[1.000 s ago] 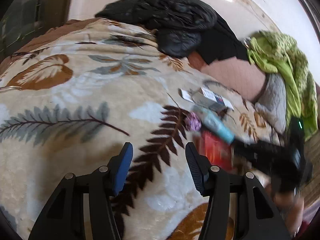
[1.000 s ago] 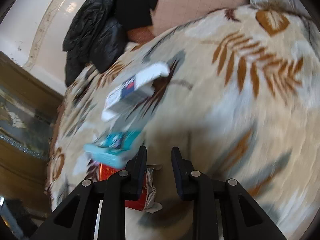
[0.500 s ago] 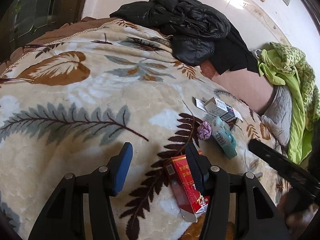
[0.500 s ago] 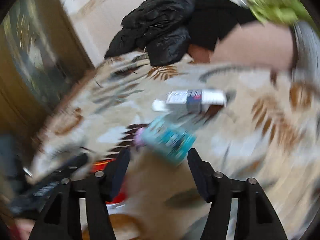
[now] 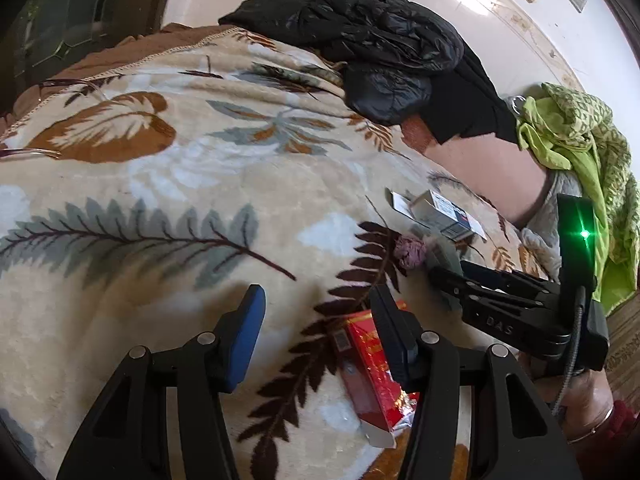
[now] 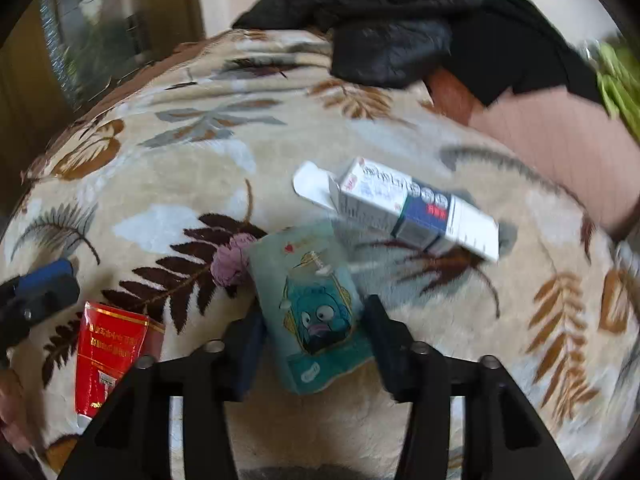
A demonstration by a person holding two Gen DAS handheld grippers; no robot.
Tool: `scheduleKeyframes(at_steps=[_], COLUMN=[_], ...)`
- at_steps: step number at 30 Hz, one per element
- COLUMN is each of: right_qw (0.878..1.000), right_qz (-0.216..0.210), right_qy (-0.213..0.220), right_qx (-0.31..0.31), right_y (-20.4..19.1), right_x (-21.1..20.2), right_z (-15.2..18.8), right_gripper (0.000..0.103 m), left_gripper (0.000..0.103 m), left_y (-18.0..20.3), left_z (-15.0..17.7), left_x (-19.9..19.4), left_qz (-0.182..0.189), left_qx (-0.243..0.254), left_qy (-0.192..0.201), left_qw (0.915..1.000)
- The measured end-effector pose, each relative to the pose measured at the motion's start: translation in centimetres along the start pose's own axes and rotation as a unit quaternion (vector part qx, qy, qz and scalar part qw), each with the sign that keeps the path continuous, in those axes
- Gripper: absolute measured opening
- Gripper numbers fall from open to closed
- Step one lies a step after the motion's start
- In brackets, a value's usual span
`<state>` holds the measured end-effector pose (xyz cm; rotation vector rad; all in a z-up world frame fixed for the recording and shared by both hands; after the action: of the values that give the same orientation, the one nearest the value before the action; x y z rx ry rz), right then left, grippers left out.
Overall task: Collect trash
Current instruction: 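Grasp the red cigarette pack with the left tool while the right tool grasps the teal packet, then hold the red cigarette pack and teal packet raised above the bed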
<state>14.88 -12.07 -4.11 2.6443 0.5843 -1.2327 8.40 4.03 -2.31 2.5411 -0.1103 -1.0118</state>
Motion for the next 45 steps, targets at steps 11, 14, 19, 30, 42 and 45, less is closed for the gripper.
scheduleKeyframes(at_steps=[11,14,19,30,42,45], right_qw=[0.966,0.956,0.945,0.943,0.948,0.947], right_qz=[-0.012,-0.015,0.000,0.019,0.052,0.048], right_qy=[0.080,0.103,0.131,0.127,0.132,0.131], right_qx=[0.246,0.274,0.299,0.306,0.286,0.288], right_y=[1.6,1.0,-0.5,-0.8,-0.1,-0.3], right_x=[-9.2,-11.6,-14.0,-13.3,-12.9,-12.6], right_z=[4.4,5.1,5.7,7.1,7.3,7.3], right_gripper=[0.021,0.022,0.022,0.022,0.022,0.022], left_gripper=[0.064,0.074,0.077,0.060,0.059,0.059], left_y=[3.6,4.5,5.2,3.9,5.8,6.0], left_z=[3.5,4.2,4.4,3.1,1.6,1.4], left_x=[0.4,1.1,2.3,2.1,-0.9,-1.4], left_qz=[0.034,0.028,-0.015,-0.020,-0.015,-0.014], left_qx=[0.046,0.061,0.109,0.096,0.140,0.145], left_qy=[-0.054,-0.063,-0.053,-0.026,0.045,0.053], left_qw=[0.9970,0.9958,0.9925,0.9948,0.9891,0.9879])
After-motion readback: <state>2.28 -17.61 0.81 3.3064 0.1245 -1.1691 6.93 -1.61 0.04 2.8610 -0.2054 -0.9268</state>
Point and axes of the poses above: each gripper's, at about its wrist camera, not at the fingertips, and x roughly the way its jaws point, y to its right, z to its underside, the point moved 8 cm from there along x, roughly the way its jaws point, and after that the axes turned 6 degrees about y, right-handed, at the moved point
